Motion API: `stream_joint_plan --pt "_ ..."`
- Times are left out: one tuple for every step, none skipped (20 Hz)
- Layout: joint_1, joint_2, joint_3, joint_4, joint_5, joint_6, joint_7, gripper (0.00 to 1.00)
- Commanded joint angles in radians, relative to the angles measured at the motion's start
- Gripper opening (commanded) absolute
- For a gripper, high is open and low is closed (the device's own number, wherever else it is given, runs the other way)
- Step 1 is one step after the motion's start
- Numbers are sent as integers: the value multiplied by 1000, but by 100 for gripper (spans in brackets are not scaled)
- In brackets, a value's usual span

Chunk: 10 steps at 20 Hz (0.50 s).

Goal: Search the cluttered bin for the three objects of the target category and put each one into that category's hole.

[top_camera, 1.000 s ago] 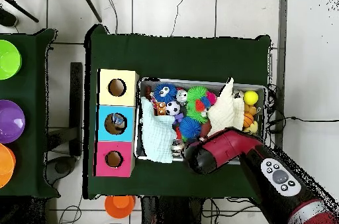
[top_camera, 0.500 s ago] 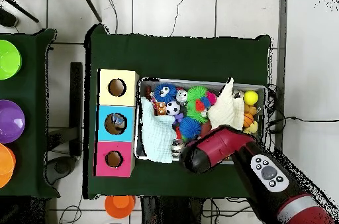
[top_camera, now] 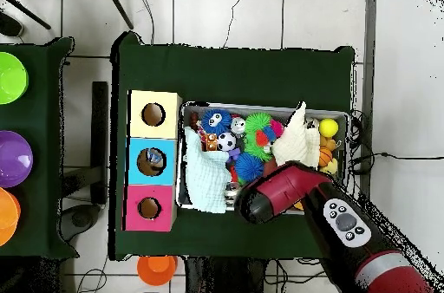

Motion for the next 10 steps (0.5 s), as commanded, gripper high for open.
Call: stream_joint_plan --pt "-16 187 -93 -113 -82 139 -219 100" --pt "-20 186 -91 -110 -77 140 -222 100" --pt "-19 191 -90 -113 -68 166 -240 100" --pt "-23 190 -89 -110 -64 167 -243 100" --pt "-25 192 -87 -111 -59 177 -250 0" --pt "-26 192 -86 -111 -57 178 -253 0" --pt "-28 192 -85 -110 -56 179 -255 0" --pt "-30 193 -84 -110 -54 180 -257 0" --pt "-31 194 -82 -110 -51 182 -259 0" --pt "-33 194 -81 -110 -51 183 -260 0"
